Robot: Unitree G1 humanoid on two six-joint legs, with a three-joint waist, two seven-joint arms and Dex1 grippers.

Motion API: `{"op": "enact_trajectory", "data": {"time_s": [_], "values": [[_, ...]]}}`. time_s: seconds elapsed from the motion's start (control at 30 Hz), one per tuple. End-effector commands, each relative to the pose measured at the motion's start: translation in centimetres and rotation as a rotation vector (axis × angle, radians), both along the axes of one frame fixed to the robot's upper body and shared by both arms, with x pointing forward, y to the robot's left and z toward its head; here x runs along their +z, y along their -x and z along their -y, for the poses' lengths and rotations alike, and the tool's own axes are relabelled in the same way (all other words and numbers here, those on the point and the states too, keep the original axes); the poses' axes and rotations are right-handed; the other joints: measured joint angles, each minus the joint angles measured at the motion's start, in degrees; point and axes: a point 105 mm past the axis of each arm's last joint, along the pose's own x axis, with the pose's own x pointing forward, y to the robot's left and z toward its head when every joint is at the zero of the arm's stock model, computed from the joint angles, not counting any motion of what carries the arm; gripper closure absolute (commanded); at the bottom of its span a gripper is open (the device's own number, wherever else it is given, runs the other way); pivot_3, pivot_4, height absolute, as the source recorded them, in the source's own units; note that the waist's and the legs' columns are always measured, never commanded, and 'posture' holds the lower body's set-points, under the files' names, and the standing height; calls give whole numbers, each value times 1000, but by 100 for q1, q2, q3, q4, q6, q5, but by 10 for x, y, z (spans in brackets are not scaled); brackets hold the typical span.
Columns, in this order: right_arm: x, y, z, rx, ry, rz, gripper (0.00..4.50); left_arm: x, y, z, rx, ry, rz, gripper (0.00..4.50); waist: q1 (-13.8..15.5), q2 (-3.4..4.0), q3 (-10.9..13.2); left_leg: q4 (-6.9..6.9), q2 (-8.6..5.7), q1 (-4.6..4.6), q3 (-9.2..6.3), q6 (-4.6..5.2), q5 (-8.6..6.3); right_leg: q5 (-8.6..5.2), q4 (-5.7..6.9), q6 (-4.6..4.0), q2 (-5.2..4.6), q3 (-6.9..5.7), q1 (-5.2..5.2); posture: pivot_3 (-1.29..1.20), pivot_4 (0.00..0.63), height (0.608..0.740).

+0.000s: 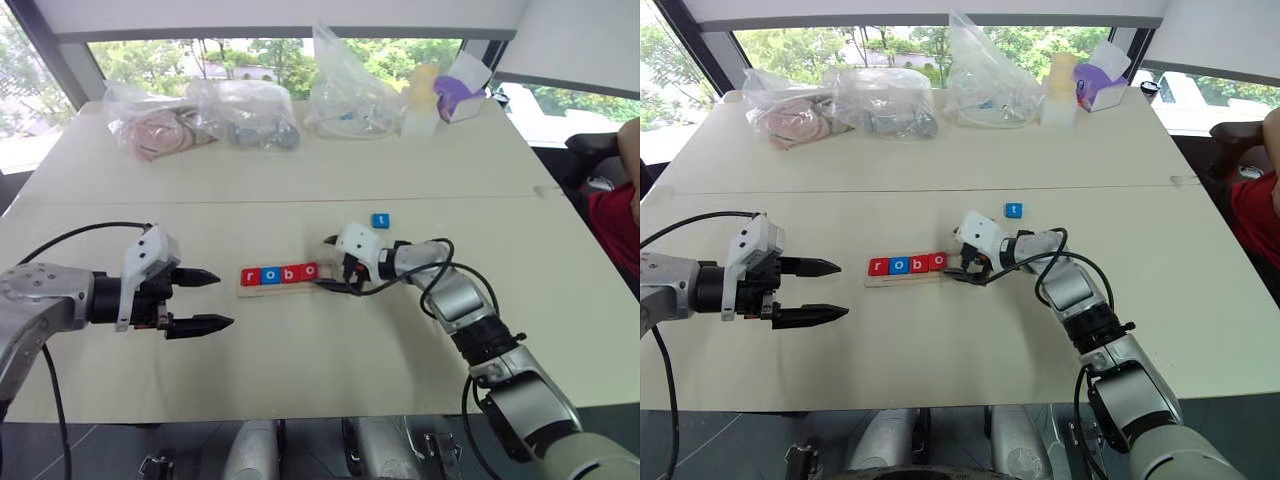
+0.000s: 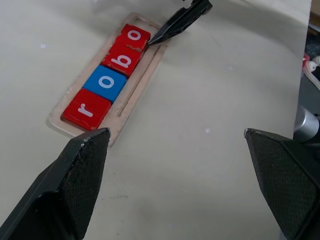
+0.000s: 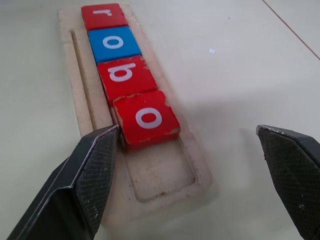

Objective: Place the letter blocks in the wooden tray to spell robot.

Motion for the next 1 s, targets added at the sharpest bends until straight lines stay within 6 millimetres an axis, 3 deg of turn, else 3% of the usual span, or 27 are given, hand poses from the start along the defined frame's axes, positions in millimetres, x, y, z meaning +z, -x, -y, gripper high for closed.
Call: {"op": "enact_trajectory", "data": {"time_s": [0.03, 0.2, 0.33, 0.47, 0.53, 0.6, 0.7, 0.87, 1.0], "values": [[9, -4, -4, 0, -31, 34, 22, 5, 1, 2, -14, -5, 26, 0, 0, 0, 0, 0, 0, 0, 0, 0, 0, 0, 0, 0, 0, 0, 0, 0, 150, 735], [15, 4, -8, 38, -67, 18, 22, 5, 2, 0, -9, -8, 23, 0, -1, 0, 0, 0, 0, 1, -1, 0, 0, 0, 1, 0, 0, 0, 0, 0, 150, 735], [39, 12, -4, 76, -132, 38, 22, 7, 0, -9, 12, -28, 29, 0, -1, 0, 0, 0, 0, 0, -2, 0, 0, 0, 1, 0, -1, 0, 0, 0, 150, 735], [78, 4, 19, -11, -277, 7, 22, 22, -10, -43, 115, -78, 70, 0, 4, 1, 0, 1, 0, 1, -2, 0, 0, 0, 3, 0, -1, -1, 0, 0, 150, 735], [87, 6, 28, -30, -317, -24, 22, 28, -10, -51, 133, -80, 74, 0, 6, 1, 0, 1, 1, 1, -2, 0, 0, 0, 3, -1, -1, -3, 0, 0, 150, 735], [98, -2, 48, -166, -403, -44, 22, 32, -7, -54, 130, -70, 73, 0, 10, 0, 0, -2, 0, 0, -1, 0, 0, 0, -1, -1, -5, -3, 0, 0, 150, 735], [100, -11, 69, -324, -482, -80, 22, 41, -6, -43, 110, 17, 73, 0, 18, 0, 0, -5, -1, -1, -1, 0, 0, 0, -5, -1, -9, -3, 1, 0, 150, 735], [87, -22, 93, -535, -491, -85, 22, 46, -13, -13, 57, 126, 112, 0, 12, 0, 0, -3, -1, -3, -1, 0, 0, 0, -2, 0, -9, -2, 1, 0, 150, 735], [72, -45, 118, -820, -588, -101, 22, 61, -22, 25, -13, 318, 131, 0, 1, -2, -2, 2, -1, -1, -1, 0, 0, 5, 3, 7, -2, -1, 3, 0, 150, 735]]}}
